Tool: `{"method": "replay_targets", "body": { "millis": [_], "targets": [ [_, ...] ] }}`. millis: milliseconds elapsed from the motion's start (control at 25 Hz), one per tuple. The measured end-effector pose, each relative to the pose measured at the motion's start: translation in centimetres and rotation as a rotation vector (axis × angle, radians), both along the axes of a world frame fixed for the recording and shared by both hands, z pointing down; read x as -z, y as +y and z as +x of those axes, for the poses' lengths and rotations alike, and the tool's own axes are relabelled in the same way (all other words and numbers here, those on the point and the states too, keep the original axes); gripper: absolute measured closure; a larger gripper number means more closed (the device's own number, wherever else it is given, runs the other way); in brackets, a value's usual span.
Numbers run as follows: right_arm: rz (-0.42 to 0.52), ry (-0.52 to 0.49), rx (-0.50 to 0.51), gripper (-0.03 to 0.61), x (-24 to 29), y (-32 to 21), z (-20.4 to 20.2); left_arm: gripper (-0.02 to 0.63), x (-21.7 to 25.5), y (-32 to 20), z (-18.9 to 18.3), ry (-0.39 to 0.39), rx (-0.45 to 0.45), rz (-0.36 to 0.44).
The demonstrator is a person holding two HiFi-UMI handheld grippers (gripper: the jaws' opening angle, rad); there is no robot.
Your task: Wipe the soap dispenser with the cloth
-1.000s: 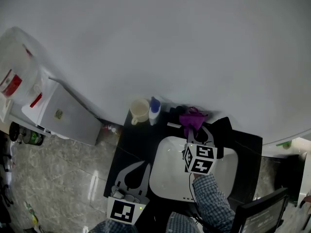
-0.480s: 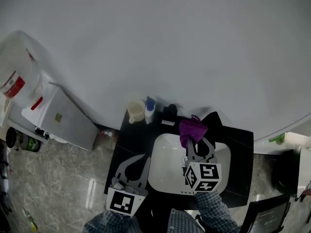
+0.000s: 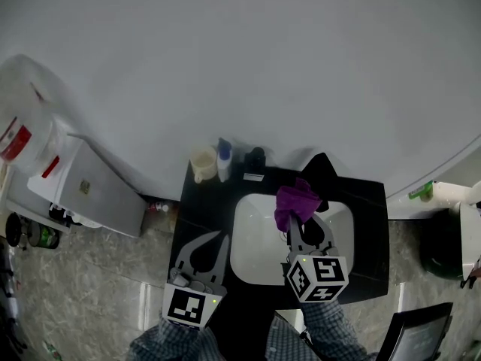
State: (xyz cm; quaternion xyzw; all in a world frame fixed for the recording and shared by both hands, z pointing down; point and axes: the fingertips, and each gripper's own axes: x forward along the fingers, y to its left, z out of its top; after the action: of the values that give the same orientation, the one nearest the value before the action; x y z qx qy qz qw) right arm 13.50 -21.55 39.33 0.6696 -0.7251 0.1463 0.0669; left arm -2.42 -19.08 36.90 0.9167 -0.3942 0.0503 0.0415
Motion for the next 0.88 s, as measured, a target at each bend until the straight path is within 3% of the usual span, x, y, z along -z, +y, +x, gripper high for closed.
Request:
{"method": "replay_targets", "body": {
  "millis": [360,880],
  "targets": [
    [-0.009,-0.005,-0.044,0.503,-0.2,4.5,-0.1,0.612,1.0,3.0,-0.5,0.004,-0.032,0.034],
    [0.027,-0.012,0.007,0.503,1.6,12.9,-1.1,0.612,2.7,11.9,-0.6,-0.013,-0.007,0.098]
  ]
}}
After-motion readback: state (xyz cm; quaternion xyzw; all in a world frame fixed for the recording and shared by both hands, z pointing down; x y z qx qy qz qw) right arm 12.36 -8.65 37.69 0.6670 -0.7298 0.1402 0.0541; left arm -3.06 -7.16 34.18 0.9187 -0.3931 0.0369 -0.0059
